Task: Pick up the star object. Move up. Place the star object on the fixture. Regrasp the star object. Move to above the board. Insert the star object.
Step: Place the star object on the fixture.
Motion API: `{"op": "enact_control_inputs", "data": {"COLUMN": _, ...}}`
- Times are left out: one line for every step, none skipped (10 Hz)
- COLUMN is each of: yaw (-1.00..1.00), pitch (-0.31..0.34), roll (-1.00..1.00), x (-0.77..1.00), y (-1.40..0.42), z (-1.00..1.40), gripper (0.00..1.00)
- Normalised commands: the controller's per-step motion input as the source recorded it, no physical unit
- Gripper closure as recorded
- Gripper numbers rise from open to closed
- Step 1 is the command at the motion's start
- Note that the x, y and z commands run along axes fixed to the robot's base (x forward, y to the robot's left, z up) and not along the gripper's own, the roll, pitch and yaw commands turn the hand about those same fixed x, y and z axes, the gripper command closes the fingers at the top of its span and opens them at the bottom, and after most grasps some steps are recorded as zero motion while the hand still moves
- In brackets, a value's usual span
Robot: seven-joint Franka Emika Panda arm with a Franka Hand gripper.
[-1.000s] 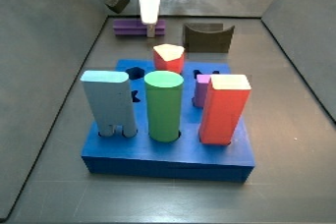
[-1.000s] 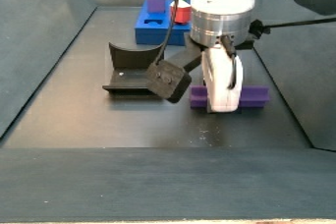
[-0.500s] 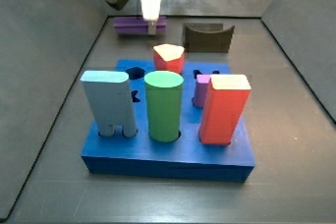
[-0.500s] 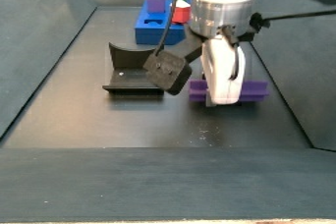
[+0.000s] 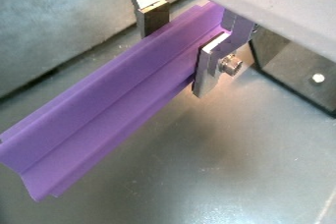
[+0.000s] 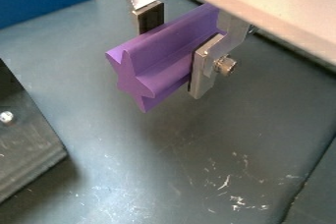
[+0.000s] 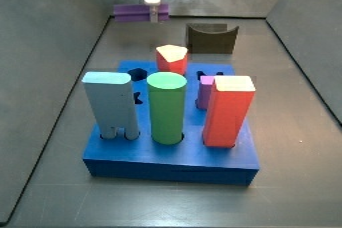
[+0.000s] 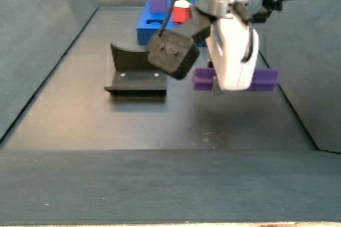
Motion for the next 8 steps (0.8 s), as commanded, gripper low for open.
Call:
{"op": "enact_control_inputs", "data": {"yaw": 0.0, "pitch": 0.0, "roll": 0.0, "x": 0.0, "y": 0.0, "z": 1.0, "gripper": 1.0}}
{"op": "enact_control_inputs", "data": {"yaw": 0.0, "pitch": 0.004, "roll": 0.01, "x": 0.0, "y": 0.0, "z": 1.0, "gripper": 1.0}}
{"op": "enact_control_inputs", "data": {"yaw": 0.0, "pitch": 0.018, "roll": 0.02, "x": -0.01, "y": 0.0, "z": 1.0, "gripper": 1.0}}
{"op": "enact_control_inputs", "data": {"yaw": -0.01, "pitch": 0.046, "roll": 0.04, "x": -0.01, "y": 0.0, "z": 1.0, "gripper": 1.0}}
{"op": "enact_control_inputs", "data": {"yaw": -0.01, "pitch": 0.059, "roll": 0.05, "x": -0.01, "y": 0.0, "z": 1.0, "gripper": 1.0}}
{"op": "enact_control_inputs", "data": {"yaw": -0.01, "pitch": 0.076, "roll": 0.07, "x": -0.02, "y": 0.0, "z": 1.0, "gripper": 1.0}}
{"op": "enact_control_inputs", "data": {"yaw": -0.01, "pitch": 0.08, "roll": 0.08, "x": -0.02, "y": 0.0, "z": 1.0, "gripper": 1.0}}
{"op": "enact_control_inputs", "data": {"yaw": 0.0, "pitch": 0.083, "roll": 0.09, "x": -0.02, "y": 0.0, "z": 1.0, "gripper": 1.0}}
